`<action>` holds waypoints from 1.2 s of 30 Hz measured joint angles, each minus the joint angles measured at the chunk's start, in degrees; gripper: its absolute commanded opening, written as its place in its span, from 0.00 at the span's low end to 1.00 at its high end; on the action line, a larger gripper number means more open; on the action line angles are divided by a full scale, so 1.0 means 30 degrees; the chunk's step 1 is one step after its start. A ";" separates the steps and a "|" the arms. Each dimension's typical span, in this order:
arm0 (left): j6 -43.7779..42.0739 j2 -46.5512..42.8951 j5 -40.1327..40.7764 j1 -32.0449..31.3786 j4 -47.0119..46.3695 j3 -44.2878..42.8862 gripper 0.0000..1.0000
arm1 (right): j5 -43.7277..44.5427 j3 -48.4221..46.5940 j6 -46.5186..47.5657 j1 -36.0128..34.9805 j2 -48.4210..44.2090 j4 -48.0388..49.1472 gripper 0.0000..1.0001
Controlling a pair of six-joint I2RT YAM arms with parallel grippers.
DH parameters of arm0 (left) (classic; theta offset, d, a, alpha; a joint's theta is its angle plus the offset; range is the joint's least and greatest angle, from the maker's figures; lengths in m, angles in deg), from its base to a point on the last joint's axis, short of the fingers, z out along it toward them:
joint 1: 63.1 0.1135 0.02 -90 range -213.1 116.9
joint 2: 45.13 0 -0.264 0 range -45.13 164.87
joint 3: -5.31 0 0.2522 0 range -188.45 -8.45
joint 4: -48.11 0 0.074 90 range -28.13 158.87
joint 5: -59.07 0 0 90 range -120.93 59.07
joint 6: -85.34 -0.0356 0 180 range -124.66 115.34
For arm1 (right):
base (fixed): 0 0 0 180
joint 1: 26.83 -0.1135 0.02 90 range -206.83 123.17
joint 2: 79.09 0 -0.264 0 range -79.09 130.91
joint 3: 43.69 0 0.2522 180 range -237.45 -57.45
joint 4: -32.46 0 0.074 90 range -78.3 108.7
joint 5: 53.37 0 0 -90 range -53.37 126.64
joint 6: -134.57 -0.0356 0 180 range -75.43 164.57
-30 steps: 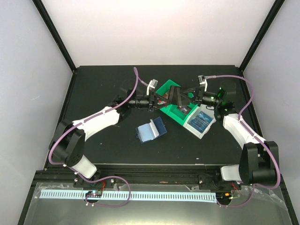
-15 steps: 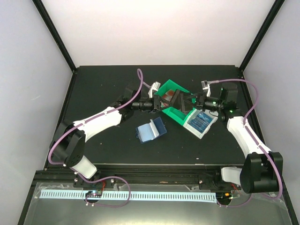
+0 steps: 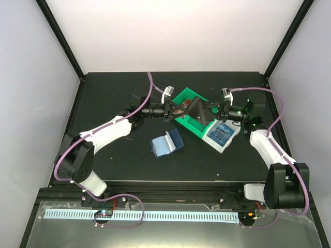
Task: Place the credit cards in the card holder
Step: Pick up the credit card from the storage box, then place the credit card in the storage box.
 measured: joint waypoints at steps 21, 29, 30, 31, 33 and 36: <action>-0.0459 0.0000 -0.0495 0.3060 0.1770 0.0750 0.01 | 0.2055 -0.1246 0.0546 0.1610 -0.0670 0.0036 0.02; -0.3628 0.2914 0.2244 -0.0321 0.5078 -0.2127 0.01 | 0.4218 -0.1698 0.4408 0.1610 -0.1880 -0.4692 0.02; -0.3847 0.3461 0.2455 -0.0503 0.5384 -0.2470 0.02 | 0.4393 -0.1690 0.4568 0.1610 -0.1872 -0.4940 0.02; -0.4167 0.4182 0.2783 -0.0729 0.5974 -0.2994 0.01 | 0.4546 -0.1676 0.4743 0.1610 -0.1872 -0.5231 0.02; -0.4656 0.5333 0.3410 -0.1005 0.6827 -0.3869 0.02 | 0.4765 -0.1676 0.4998 0.1610 -0.1872 -0.5588 0.02; -0.5326 0.6834 0.4437 -0.1348 0.7868 -0.5100 0.02 | 0.5049 -0.1668 0.5362 0.1610 -0.1872 -0.5916 0.02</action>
